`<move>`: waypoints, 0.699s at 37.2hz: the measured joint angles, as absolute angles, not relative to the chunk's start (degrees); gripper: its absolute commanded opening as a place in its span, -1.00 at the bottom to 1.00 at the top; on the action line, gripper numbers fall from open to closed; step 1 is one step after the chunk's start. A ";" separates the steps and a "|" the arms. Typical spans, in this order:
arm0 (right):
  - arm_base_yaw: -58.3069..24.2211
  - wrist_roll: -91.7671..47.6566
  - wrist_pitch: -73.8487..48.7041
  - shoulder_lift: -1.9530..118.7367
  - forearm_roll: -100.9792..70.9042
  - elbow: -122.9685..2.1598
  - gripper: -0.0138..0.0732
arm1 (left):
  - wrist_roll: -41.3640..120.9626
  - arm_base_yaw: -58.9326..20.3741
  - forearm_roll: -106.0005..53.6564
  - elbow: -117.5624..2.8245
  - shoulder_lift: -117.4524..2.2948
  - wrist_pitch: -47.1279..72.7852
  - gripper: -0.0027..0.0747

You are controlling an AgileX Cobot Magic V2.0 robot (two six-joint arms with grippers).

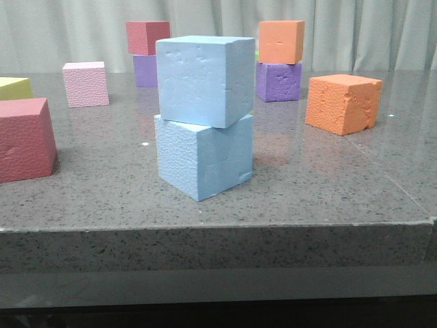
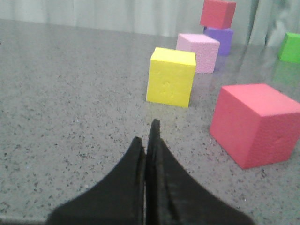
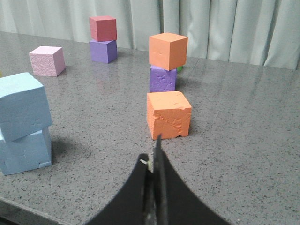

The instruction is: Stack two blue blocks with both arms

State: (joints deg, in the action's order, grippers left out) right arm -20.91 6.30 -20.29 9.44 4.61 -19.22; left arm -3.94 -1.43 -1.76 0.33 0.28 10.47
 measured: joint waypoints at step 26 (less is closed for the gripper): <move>-20.91 6.30 -20.29 9.44 4.61 -19.22 -0.84 | -3.94 -1.34 -1.76 0.33 0.28 8.24 -0.98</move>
